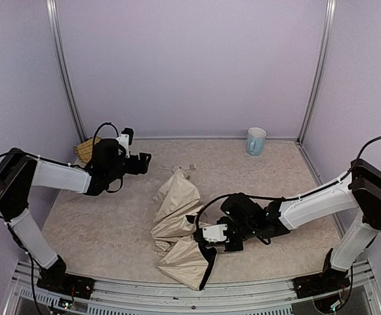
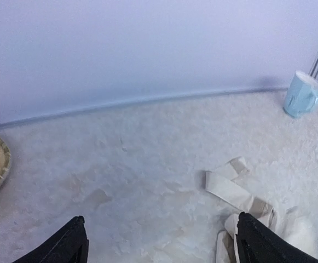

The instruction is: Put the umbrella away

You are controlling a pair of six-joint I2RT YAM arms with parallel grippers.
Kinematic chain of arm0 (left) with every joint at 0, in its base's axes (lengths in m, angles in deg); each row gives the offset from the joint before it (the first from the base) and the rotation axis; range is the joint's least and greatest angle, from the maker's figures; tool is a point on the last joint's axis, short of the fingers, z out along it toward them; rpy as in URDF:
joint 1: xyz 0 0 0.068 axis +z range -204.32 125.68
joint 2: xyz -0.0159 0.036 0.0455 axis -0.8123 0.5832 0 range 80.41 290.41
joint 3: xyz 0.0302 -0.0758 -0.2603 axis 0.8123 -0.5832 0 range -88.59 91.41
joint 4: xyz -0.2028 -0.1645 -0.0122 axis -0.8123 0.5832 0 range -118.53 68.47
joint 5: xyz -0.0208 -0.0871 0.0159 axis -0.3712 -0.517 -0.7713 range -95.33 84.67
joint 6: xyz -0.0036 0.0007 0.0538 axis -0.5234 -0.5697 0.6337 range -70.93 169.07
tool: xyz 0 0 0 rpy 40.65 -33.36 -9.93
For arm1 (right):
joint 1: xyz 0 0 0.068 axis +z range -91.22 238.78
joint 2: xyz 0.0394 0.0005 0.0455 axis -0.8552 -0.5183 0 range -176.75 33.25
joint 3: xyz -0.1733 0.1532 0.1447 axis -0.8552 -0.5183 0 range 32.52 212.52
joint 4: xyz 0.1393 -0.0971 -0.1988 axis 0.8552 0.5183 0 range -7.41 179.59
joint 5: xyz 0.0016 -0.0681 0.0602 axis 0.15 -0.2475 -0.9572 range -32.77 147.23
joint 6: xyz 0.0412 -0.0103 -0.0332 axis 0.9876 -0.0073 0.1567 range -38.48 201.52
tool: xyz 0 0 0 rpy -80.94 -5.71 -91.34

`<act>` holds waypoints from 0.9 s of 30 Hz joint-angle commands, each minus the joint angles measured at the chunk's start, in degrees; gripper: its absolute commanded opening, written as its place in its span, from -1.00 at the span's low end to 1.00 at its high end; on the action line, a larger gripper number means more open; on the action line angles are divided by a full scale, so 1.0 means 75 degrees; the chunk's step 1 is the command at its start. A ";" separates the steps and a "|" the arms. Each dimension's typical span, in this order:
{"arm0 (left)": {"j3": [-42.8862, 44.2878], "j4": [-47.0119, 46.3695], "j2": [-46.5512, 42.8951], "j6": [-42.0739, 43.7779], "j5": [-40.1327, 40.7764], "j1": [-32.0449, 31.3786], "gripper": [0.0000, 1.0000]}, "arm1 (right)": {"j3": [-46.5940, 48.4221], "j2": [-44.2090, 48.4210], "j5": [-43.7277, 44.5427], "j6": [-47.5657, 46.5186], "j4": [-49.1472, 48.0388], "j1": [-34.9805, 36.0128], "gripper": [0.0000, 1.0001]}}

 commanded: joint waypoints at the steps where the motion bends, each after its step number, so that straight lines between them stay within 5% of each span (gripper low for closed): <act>1: -0.0922 -0.0538 -0.2077 0.0903 0.0479 -0.0800 0.80 | 0.0368 -0.0338 -0.1534 0.0348 0.1355 -0.0268 -1.00; 4: -0.1902 -0.0426 -0.3640 0.2441 0.0826 -0.2284 0.73 | 0.0643 -0.0426 -0.2155 0.0482 0.1718 -0.0510 -1.00; 9: -0.2886 0.1553 -0.5428 0.2825 -0.1765 -0.3885 0.61 | 0.1040 -0.0630 -0.2742 0.0657 0.2142 -0.0821 -1.00; 12: -0.3668 0.1442 -0.5840 0.2884 -0.1043 -0.5207 0.66 | 0.1144 -0.0694 -0.3021 0.0690 0.2264 -0.0892 -1.00; 17: -0.3505 0.1819 -0.4755 0.3099 -0.0283 -0.6057 0.92 | 0.1378 -0.0800 -0.3184 0.0843 0.2385 -0.0962 -1.00; 27: -0.2155 0.1508 -0.1517 0.3609 -0.0262 -0.5365 0.98 | 0.1581 -0.0883 -0.3766 0.1025 0.2523 -0.0954 -1.00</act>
